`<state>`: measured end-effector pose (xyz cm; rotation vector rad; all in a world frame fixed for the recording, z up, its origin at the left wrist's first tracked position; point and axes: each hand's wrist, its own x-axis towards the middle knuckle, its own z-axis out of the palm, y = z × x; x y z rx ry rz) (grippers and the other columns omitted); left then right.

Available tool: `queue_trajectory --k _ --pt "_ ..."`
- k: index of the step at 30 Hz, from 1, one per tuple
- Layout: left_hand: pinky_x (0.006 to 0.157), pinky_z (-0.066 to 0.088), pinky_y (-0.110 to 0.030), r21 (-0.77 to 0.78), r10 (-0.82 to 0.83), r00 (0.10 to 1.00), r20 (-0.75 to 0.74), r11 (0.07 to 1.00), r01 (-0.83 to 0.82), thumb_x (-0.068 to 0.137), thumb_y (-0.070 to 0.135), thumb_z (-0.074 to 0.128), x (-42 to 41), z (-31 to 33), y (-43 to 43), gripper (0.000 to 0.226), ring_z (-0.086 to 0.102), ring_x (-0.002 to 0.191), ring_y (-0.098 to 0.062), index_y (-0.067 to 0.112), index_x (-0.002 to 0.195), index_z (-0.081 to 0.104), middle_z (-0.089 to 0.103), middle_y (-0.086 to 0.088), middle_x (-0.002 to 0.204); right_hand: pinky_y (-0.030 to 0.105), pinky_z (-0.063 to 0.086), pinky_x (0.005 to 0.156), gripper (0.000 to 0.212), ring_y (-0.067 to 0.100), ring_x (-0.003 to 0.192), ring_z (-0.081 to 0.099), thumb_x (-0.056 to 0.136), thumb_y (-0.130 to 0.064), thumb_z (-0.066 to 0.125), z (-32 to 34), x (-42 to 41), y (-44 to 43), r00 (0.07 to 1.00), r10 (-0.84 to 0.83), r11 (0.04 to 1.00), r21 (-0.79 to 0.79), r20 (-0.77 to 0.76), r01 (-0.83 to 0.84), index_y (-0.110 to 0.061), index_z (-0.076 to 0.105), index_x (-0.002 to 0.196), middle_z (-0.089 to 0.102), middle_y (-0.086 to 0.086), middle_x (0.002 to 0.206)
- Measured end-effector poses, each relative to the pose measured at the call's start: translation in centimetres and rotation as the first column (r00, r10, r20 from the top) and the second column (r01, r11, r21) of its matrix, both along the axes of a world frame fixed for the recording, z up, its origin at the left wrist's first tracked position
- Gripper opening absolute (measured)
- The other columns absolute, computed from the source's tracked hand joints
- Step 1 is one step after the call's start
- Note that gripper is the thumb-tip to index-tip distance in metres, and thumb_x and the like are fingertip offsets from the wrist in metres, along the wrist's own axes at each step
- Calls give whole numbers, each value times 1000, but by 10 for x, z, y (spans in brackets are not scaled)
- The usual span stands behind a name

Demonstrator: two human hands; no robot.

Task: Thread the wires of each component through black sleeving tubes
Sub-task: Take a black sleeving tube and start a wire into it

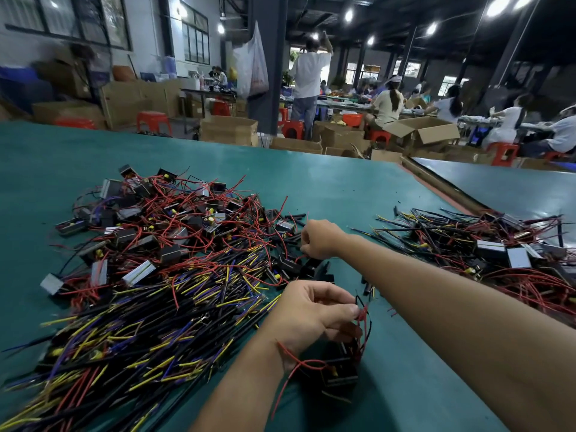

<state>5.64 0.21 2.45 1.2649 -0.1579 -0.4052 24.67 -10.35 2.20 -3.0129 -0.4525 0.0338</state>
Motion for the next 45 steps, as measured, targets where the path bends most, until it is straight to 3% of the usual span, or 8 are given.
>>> queue_trajectory --k 6,10,16,18,25,33,42,45 --pt "55 53 -22 88 -36 997 63 996 31 84 -1 69 1 -1 -1 10 62 48 -10 9 86 71 70 -1 68 25 43 63 18 19 69 60 78 -13 67 12 -20 -18 986 -104 924 380 132 46 -23 62 64 62 -6 65" --pt "48 45 -16 126 -94 990 109 989 80 87 3 67 -1 1 -4 12 53 42 -5 14 87 73 65 5 57 36 55 67 16 17 60 60 87 -5 64 24 -63 -38 999 -41 752 659 13 23 -20 67 92 65 5 70" --pt "51 47 -21 85 -53 995 89 995 45 87 6 66 -1 1 -2 15 52 42 -7 14 76 72 65 -1 62 27 55 61 20 18 60 59 88 5 62 36 -136 -69 984 122 200 975 -127 101 -10 74 86 64 9 70" --pt "55 50 -24 70 -89 992 88 994 83 88 12 66 -1 1 -1 8 57 47 -9 12 82 71 72 -6 82 26 55 59 19 18 58 59 87 5 62 31 -151 -73 981 140 121 986 -132 115 -10 73 85 66 11 72" --pt "44 48 -19 77 -74 996 48 995 70 85 13 66 2 -2 -4 3 56 41 -11 12 85 63 73 -10 77 26 56 61 18 18 62 60 73 -10 72 22 -162 -80 937 296 195 972 -187 133 -8 73 92 70 11 76" --pt "40 43 -17 111 78 995 57 990 -84 86 -3 63 4 -1 -9 13 47 36 -8 10 87 61 71 -10 68 25 54 56 9 17 56 61 71 -10 74 25 -161 -84 941 298 115 985 -159 130 -6 72 79 68 18 74" --pt "39 39 -17 155 91 992 89 982 -104 81 0 68 6 -6 -9 23 46 39 -9 19 74 78 72 -9 71 26 53 55 13 19 55 59 78 3 75 27 -163 -79 990 140 202 979 8 -37 -7 71 71 68 13 62" --pt "39 38 -16 153 90 991 98 983 -104 80 0 68 5 -5 -9 24 46 39 -9 21 74 78 73 -10 71 27 52 55 13 15 54 60 77 0 77 27 -164 -80 989 142 321 943 39 -83 -10 72 71 69 7 60"
